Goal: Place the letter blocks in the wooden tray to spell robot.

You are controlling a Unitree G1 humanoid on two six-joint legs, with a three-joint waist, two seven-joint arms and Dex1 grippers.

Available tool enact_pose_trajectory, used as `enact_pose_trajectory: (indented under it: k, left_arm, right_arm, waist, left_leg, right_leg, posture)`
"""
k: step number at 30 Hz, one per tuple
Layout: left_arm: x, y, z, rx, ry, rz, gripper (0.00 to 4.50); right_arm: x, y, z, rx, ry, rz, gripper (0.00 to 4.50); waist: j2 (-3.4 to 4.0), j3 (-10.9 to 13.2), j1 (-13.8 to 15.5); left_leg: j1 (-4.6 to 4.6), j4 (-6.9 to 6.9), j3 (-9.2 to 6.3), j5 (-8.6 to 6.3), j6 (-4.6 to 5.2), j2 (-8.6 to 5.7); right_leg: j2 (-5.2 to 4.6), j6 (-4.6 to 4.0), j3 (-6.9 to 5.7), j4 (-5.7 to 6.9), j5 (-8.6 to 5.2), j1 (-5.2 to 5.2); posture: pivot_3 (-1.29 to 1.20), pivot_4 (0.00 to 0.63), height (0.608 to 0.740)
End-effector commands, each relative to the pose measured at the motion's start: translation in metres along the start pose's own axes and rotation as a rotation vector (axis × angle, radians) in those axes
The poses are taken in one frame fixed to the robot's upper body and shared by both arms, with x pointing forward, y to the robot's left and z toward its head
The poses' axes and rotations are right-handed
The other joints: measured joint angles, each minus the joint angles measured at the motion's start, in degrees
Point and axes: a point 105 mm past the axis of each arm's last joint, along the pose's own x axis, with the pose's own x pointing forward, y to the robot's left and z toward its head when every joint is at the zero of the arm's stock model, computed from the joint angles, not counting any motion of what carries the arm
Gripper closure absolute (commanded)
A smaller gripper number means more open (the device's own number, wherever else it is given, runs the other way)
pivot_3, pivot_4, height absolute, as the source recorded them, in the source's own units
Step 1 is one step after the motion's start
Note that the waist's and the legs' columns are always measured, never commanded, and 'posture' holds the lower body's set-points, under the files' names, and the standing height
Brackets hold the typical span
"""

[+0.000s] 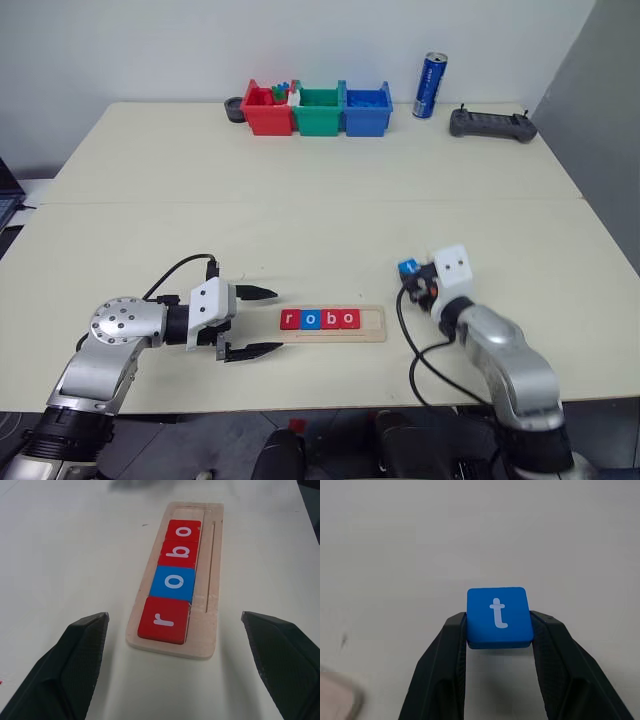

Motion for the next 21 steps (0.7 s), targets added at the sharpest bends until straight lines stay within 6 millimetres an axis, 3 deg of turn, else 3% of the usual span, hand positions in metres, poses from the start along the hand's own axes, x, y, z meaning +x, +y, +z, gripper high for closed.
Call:
enact_pose_trajectory:
  k: [1, 4, 10, 18, 19, 21]
  left_arm:
    - [-0.002, 0.001, 0.0, 0.029, -0.023, -0.017, 0.0]
    - [-0.004, 0.001, -0.006, 0.03, -0.024, -0.031, 0.0]
    - [-0.012, 0.004, -0.017, 0.029, -0.008, -0.039, 0.0]
    - [-0.011, 0.007, -0.02, 0.048, -0.014, -0.031, 0.0]
    - [-0.011, 0.007, -0.019, 0.049, -0.017, -0.031, 0.0]
    - [-0.01, 0.006, -0.018, 0.05, -0.023, -0.03, 0.0]
  right_arm:
    - [-0.03, 0.009, 0.003, 0.037, -0.007, -0.05, 3.04]
    - [-0.042, 0.007, -0.012, 0.081, 0.044, -0.12, 3.04]
    - [-0.042, 0.009, -0.018, 0.162, 0.057, -0.155, 3.04]
    - [-0.042, 0.003, -0.006, 0.183, -0.009, -0.167, 0.25]
    - [-0.043, 0.001, -0.001, 0.177, -0.031, -0.172, 0.02]
    - [-0.045, -0.003, 0.012, 0.15, -0.081, -0.17, 0.02]
  waist:
    - [0.01, 0.0, -0.1]
    - [0.0, 0.0, -0.2]
    - [-0.03, 0.0, -0.2]
    - [-0.03, 0.0, -0.2]
    - [-0.03, 0.0, -0.2]
    - [-0.03, 0.0, -0.2]
  left_leg:
    - [0.01, 0.0, 0.07, 0.0, 0.0, 0.01]
    - [0.16, 0.01, 0.12, 0.01, -0.01, 0.04]
    - [0.23, 0.02, 0.14, 0.01, -0.02, 0.04]
    - [0.2, 0.0, 0.13, 0.01, -0.01, 0.04]
    - [0.2, 0.0, 0.13, 0.01, -0.01, 0.04]
    - [0.2, 0.0, 0.13, 0.01, -0.01, 0.04]
  right_leg:
    - [0.02, 0.05, 0.07, -0.02, -0.03, -0.01]
    - [0.06, 0.24, 0.11, -0.01, -0.14, 0.06]
    - [0.06, 0.27, 0.12, -0.03, -0.16, 0.15]
    - [0.04, 0.27, 0.12, -0.07, -0.16, 0.15]
    - [0.04, 0.27, 0.12, -0.07, -0.16, 0.15]
    - [0.04, 0.27, 0.12, -0.07, -0.16, 0.15]
  posture:
    - [0.0, 0.15, 0.74]
    - [0.0, 0.15, 0.74]
    - [0.0, 0.15, 0.74]
    - [0.0, 0.15, 0.74]
    - [0.0, 0.15, 0.74]
    - [0.0, 0.15, 0.74]
